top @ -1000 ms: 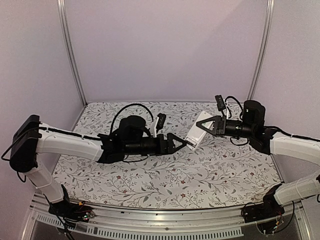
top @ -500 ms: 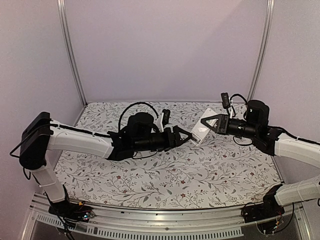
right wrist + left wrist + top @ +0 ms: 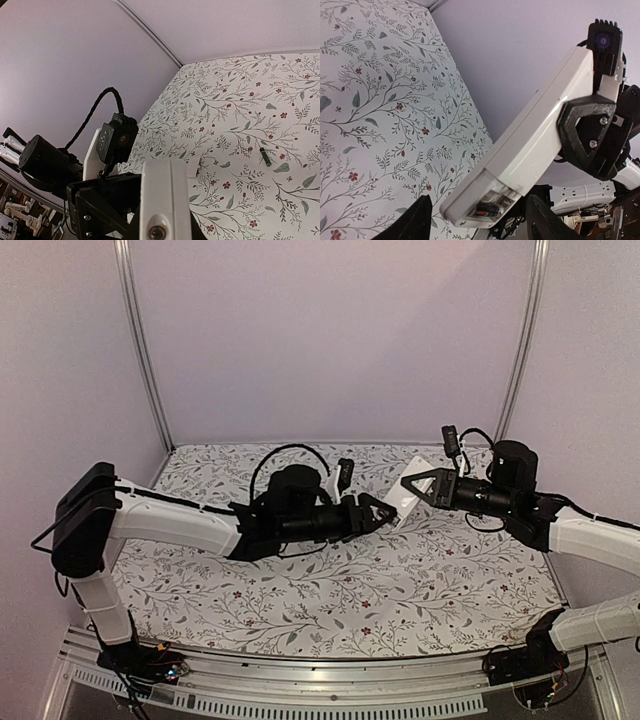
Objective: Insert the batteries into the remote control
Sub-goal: Press the battery in the battery compartment.
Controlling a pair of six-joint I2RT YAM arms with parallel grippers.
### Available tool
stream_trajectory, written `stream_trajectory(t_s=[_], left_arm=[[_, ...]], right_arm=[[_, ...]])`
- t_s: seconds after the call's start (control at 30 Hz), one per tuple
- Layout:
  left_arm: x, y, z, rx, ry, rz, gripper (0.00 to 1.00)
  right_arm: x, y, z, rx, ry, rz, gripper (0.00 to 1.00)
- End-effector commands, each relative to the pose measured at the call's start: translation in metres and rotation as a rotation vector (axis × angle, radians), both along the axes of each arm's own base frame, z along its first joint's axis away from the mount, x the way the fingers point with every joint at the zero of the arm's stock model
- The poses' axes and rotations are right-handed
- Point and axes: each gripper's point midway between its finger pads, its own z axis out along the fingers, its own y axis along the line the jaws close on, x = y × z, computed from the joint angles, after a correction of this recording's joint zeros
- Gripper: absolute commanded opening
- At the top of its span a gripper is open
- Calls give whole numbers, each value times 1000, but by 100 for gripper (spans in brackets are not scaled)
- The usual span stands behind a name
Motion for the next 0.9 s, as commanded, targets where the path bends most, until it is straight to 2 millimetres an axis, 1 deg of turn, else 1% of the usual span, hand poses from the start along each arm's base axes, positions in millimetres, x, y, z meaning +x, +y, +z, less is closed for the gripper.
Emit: stream_trajectory(t_s=[0.0, 0.13, 0.3, 0.37, 0.53, 0.67, 0.87], left_arm=[[-6, -11, 0, -13, -6, -36, 62], [-7, -13, -4, -7, 2, -40, 57], [-5, -13, -10, 8, 20, -34, 54], [-4, -13, -14, 22, 29, -31, 53], [-3, -11, -26, 68, 48, -28, 48], [-5, -9, -35, 116, 51, -32, 42], [-8, -5, -48, 193, 40, -44, 39]], right_arm=[[0, 0, 11, 17, -31, -10, 0], [0, 2, 14, 25, -28, -2, 0], [-2, 2, 19, 36, -32, 6, 0], [-3, 3, 21, 41, -34, 13, 0], [-5, 2, 26, 52, -41, 13, 0], [-6, 1, 30, 58, -51, 9, 0], [-6, -2, 36, 69, -58, 1, 0]])
